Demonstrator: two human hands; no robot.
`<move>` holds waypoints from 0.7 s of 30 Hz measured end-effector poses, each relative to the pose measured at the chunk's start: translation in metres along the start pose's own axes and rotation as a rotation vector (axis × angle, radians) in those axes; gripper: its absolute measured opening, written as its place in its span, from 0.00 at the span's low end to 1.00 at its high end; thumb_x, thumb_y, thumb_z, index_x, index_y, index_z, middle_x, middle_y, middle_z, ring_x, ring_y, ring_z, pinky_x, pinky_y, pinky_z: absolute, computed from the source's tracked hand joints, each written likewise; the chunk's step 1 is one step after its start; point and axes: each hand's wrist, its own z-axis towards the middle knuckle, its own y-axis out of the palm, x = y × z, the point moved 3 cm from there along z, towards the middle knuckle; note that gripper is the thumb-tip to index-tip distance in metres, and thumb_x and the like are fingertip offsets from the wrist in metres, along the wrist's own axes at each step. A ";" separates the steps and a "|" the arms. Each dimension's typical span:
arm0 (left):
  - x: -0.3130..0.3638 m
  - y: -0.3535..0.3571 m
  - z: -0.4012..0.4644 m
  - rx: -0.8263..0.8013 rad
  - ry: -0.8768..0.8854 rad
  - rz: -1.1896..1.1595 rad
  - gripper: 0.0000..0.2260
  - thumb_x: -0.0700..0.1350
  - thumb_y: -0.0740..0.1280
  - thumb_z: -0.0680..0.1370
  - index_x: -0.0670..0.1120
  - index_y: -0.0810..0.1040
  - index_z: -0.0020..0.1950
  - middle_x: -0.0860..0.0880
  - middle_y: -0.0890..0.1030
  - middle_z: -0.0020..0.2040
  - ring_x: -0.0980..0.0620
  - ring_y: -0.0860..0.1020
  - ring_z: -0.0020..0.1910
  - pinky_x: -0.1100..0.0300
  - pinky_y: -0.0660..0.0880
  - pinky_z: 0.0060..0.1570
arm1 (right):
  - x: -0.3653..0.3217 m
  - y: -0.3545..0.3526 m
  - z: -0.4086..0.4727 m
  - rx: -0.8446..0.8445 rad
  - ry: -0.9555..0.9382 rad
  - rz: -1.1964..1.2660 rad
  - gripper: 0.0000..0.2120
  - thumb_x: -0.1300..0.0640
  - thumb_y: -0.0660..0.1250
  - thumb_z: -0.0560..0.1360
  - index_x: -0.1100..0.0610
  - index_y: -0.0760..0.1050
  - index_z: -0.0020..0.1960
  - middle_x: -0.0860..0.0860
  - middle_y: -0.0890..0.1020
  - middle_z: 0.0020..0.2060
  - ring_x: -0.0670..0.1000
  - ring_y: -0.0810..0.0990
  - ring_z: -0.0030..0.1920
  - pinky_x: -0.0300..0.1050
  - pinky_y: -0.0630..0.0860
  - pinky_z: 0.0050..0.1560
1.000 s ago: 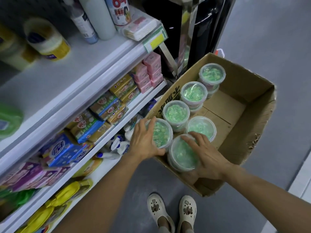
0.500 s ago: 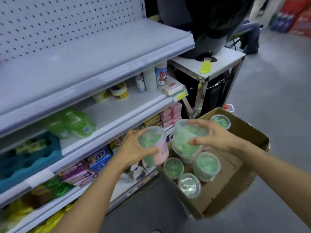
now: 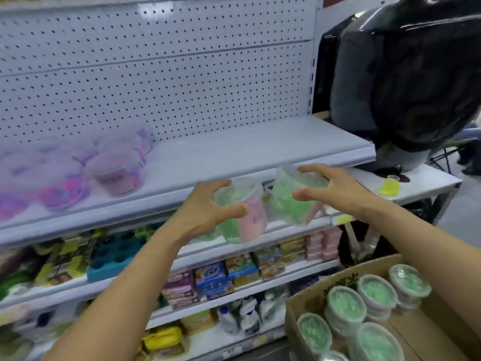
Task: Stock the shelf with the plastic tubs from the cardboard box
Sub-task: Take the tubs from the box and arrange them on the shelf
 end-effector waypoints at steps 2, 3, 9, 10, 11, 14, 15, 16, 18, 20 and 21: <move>0.001 -0.026 0.005 0.069 0.004 0.017 0.34 0.59 0.76 0.66 0.57 0.70 0.70 0.52 0.69 0.63 0.54 0.69 0.60 0.60 0.70 0.51 | -0.021 0.008 0.023 0.003 -0.017 0.022 0.31 0.42 0.76 0.64 0.41 0.71 0.65 0.46 0.73 0.61 0.45 0.68 0.62 0.39 0.67 0.48; 0.001 -0.038 0.008 0.101 0.008 0.021 0.33 0.59 0.76 0.67 0.57 0.70 0.70 0.52 0.69 0.63 0.54 0.69 0.60 0.59 0.69 0.52 | -0.032 0.012 0.034 0.008 -0.034 0.034 0.31 0.42 0.76 0.64 0.42 0.71 0.65 0.47 0.73 0.61 0.45 0.69 0.62 0.38 0.67 0.46; -0.006 -0.110 0.043 0.211 -0.018 0.000 0.32 0.57 0.75 0.68 0.55 0.70 0.70 0.52 0.71 0.62 0.53 0.71 0.58 0.62 0.67 0.49 | -0.076 0.046 0.115 0.058 -0.060 -0.010 0.39 0.37 0.76 0.58 0.44 0.70 0.66 0.48 0.70 0.66 0.49 0.68 0.65 0.45 0.68 0.58; -0.008 -0.121 0.051 0.222 -0.028 -0.002 0.32 0.57 0.74 0.68 0.55 0.70 0.70 0.52 0.71 0.61 0.53 0.71 0.57 0.62 0.67 0.49 | -0.080 0.054 0.130 0.055 -0.048 -0.021 0.40 0.36 0.76 0.57 0.44 0.70 0.66 0.50 0.69 0.67 0.51 0.67 0.67 0.48 0.69 0.61; -0.010 -0.132 0.060 0.235 -0.036 -0.004 0.32 0.57 0.74 0.68 0.55 0.70 0.70 0.52 0.72 0.60 0.52 0.71 0.57 0.62 0.67 0.48 | -0.085 0.063 0.144 0.054 -0.038 -0.039 0.41 0.37 0.76 0.57 0.44 0.69 0.67 0.51 0.68 0.67 0.52 0.65 0.68 0.50 0.68 0.64; -0.018 -0.164 0.089 0.275 -0.040 0.016 0.34 0.58 0.75 0.67 0.55 0.70 0.70 0.51 0.74 0.62 0.52 0.73 0.57 0.61 0.68 0.48 | -0.098 0.089 0.183 0.059 -0.013 -0.144 0.42 0.40 0.77 0.60 0.48 0.67 0.70 0.52 0.67 0.68 0.54 0.60 0.70 0.52 0.67 0.64; -0.022 -0.174 0.098 0.286 -0.036 0.024 0.35 0.59 0.76 0.65 0.55 0.70 0.70 0.51 0.74 0.63 0.51 0.74 0.57 0.61 0.68 0.50 | -0.101 0.098 0.194 0.058 -0.007 -0.175 0.42 0.40 0.77 0.61 0.49 0.66 0.71 0.53 0.67 0.67 0.55 0.59 0.70 0.52 0.67 0.63; -0.027 -0.183 0.107 0.293 -0.036 0.028 0.36 0.60 0.76 0.64 0.54 0.70 0.70 0.50 0.74 0.64 0.51 0.74 0.58 0.60 0.69 0.51 | -0.103 0.107 0.206 0.054 -0.002 -0.193 0.43 0.40 0.77 0.61 0.49 0.66 0.71 0.53 0.66 0.67 0.55 0.59 0.70 0.52 0.67 0.62; -0.036 -0.200 0.123 0.307 -0.033 0.047 0.37 0.61 0.75 0.64 0.54 0.70 0.71 0.49 0.72 0.67 0.51 0.73 0.61 0.58 0.68 0.53 | -0.104 0.124 0.226 0.050 0.005 -0.213 0.44 0.39 0.77 0.61 0.50 0.65 0.71 0.54 0.66 0.67 0.55 0.58 0.69 0.51 0.67 0.60; -0.045 -0.214 0.135 0.323 -0.028 0.052 0.37 0.60 0.76 0.65 0.54 0.69 0.71 0.49 0.71 0.69 0.50 0.71 0.63 0.57 0.68 0.54 | -0.106 0.140 0.245 0.063 0.024 -0.245 0.45 0.37 0.77 0.60 0.50 0.65 0.72 0.55 0.66 0.66 0.56 0.58 0.69 0.51 0.66 0.61; -0.050 -0.221 0.141 0.332 -0.027 0.054 0.37 0.61 0.75 0.65 0.54 0.69 0.71 0.49 0.70 0.69 0.50 0.71 0.65 0.57 0.68 0.54 | -0.109 0.146 0.253 0.073 0.034 -0.260 0.46 0.36 0.77 0.59 0.51 0.65 0.72 0.55 0.65 0.66 0.56 0.57 0.70 0.52 0.66 0.62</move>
